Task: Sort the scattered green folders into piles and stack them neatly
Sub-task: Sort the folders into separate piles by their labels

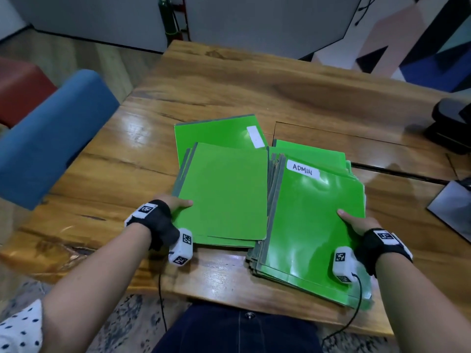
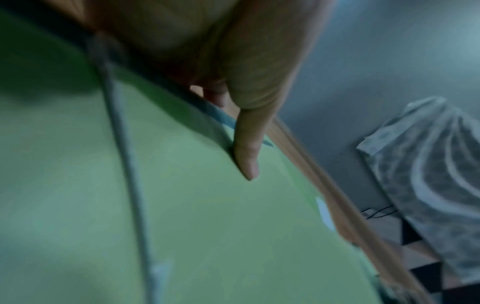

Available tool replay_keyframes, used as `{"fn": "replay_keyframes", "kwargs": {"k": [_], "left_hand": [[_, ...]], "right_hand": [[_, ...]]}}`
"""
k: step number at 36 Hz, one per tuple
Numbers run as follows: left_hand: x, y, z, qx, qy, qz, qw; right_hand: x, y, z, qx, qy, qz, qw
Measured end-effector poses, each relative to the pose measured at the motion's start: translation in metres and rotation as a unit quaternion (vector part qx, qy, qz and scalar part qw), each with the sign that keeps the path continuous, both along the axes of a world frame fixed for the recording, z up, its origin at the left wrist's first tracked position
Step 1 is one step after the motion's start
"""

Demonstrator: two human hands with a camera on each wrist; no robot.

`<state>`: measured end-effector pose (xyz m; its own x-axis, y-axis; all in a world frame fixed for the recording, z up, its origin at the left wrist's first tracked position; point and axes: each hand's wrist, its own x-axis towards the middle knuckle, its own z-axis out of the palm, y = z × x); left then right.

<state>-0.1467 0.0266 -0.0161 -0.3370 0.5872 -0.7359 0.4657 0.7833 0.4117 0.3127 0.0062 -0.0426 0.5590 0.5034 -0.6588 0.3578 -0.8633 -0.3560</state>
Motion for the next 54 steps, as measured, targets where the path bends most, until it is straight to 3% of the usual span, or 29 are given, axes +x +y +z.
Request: {"fn": "replay_keyframes", "kwargs": {"k": [8, 10, 14, 17, 20, 23, 28, 33, 38, 45, 47, 49, 52, 54], "left_hand": [[0.029, 0.018, 0.082, 0.198, 0.024, -0.068, 0.977], [0.04, 0.023, 0.109, 0.242, 0.048, -0.107, 0.963], [0.061, 0.024, 0.157, 0.345, 0.142, -0.185, 0.909], [0.072, 0.025, 0.175, 0.388, 0.092, -0.163, 0.902], [0.085, 0.022, 0.162, 0.361, -0.042, -0.129, 0.922], [0.105, 0.009, 0.125, 0.29, -0.094, -0.144, 0.942], [0.128, -0.025, 0.051, 0.16, -0.07, -0.211, 0.962], [0.132, -0.036, 0.024, 0.109, -0.068, -0.184, 0.975], [0.149, -0.045, 0.015, 0.124, -0.067, -0.178, 0.974], [0.178, -0.047, 0.005, 0.106, -0.12, -0.316, 0.935], [0.176, -0.04, 0.008, 0.107, -0.109, -0.36, 0.92], [0.167, -0.026, 0.01, 0.121, -0.092, -0.347, 0.925], [0.133, 0.016, 0.0, 0.153, 0.03, -0.259, 0.953], [0.099, 0.049, -0.01, 0.152, 0.135, -0.132, 0.97]], "right_hand": [[-0.003, 0.0, 0.006, -0.003, 0.0, 0.004, 1.0], [-0.005, -0.001, 0.008, -0.005, 0.001, 0.004, 1.0], [-0.006, -0.002, 0.012, -0.008, 0.001, 0.003, 1.0], [-0.006, -0.003, 0.012, -0.004, 0.003, 0.001, 1.0], [-0.005, -0.005, 0.011, 0.006, 0.012, -0.011, 1.0], [-0.006, -0.005, 0.015, 0.002, 0.019, -0.001, 1.0], [-0.008, -0.004, 0.023, 0.019, 0.036, 0.015, 0.999], [-0.011, -0.005, 0.028, 0.032, 0.051, -0.008, 0.998], [-0.013, -0.008, 0.029, 0.044, 0.094, -0.017, 0.994], [-0.013, -0.006, 0.03, 0.003, 0.07, 0.007, 0.998], [-0.013, -0.005, 0.028, 0.002, 0.057, 0.002, 0.998], [-0.014, -0.005, 0.027, -0.002, 0.045, 0.0, 0.999], [-0.014, -0.003, 0.024, -0.011, 0.035, 0.001, 0.999], [-0.013, -0.002, 0.022, -0.008, 0.031, -0.003, 0.999]]}}
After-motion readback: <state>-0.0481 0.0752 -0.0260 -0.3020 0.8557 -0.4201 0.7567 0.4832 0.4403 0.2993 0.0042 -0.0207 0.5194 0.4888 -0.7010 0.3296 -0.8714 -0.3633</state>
